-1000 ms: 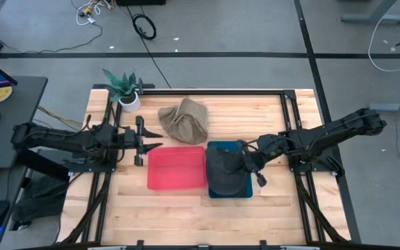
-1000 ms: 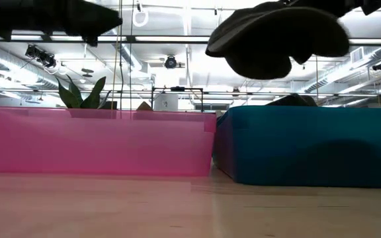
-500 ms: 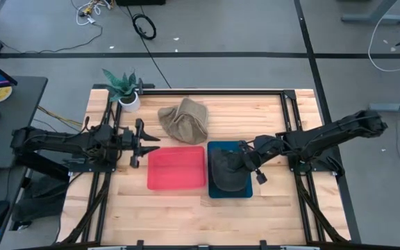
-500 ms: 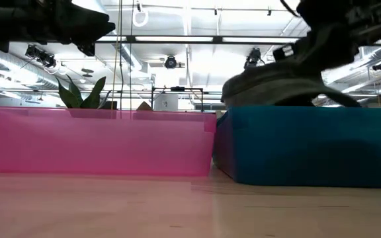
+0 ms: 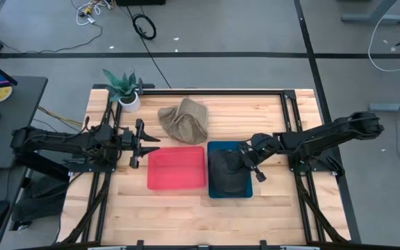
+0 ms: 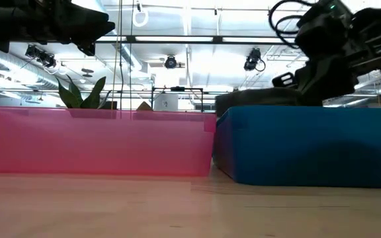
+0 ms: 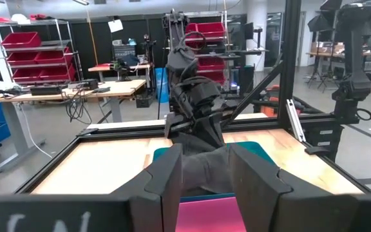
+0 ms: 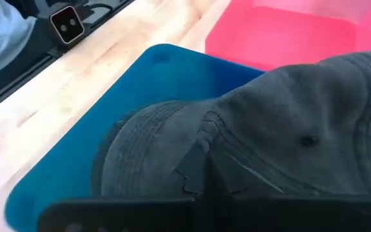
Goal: Pick & Place hat
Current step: Put the black cap into the blue bin
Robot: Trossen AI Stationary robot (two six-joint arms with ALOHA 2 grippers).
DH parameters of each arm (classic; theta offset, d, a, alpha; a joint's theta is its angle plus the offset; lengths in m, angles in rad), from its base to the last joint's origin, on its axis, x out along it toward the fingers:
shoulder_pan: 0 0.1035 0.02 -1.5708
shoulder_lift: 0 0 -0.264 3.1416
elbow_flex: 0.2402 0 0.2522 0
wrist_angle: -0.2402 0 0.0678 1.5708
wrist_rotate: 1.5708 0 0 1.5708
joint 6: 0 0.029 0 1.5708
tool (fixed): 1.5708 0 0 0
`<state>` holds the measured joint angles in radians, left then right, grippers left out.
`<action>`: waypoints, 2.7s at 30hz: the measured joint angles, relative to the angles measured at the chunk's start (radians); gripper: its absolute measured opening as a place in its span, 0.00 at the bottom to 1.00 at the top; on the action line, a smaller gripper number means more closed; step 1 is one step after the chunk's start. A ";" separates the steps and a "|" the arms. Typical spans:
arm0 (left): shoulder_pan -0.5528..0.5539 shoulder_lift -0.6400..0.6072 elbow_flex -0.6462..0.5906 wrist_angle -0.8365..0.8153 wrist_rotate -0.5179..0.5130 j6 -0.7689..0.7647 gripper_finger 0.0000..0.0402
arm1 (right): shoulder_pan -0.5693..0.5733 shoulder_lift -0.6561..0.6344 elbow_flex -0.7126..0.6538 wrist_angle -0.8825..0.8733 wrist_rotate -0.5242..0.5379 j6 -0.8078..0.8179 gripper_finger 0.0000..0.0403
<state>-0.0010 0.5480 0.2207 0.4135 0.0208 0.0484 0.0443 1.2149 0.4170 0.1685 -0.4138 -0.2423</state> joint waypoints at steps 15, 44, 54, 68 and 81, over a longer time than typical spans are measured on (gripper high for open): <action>0.000 0.001 0.000 0.000 0.000 0.009 0.32 | -0.117 0.204 0.004 0.055 -0.131 0.122 0.00; 0.000 0.001 0.000 0.000 -0.053 0.015 0.32 | -0.125 0.197 -0.002 0.149 -0.080 0.339 0.34; 0.000 0.001 0.000 0.001 -0.054 0.016 0.32 | -0.124 0.036 -0.003 0.131 -0.083 0.339 0.40; 0.000 0.001 0.000 0.001 -0.092 0.017 0.32 | -0.122 0.020 -0.001 0.359 0.272 0.268 0.40; 0.000 0.001 0.000 0.001 -0.092 0.016 0.32 | -0.103 0.219 0.106 0.459 0.179 0.246 0.40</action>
<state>-0.0010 0.5488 0.2207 0.4141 -0.0708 0.0648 -0.0584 1.4339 0.5229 0.6270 -0.2352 0.0036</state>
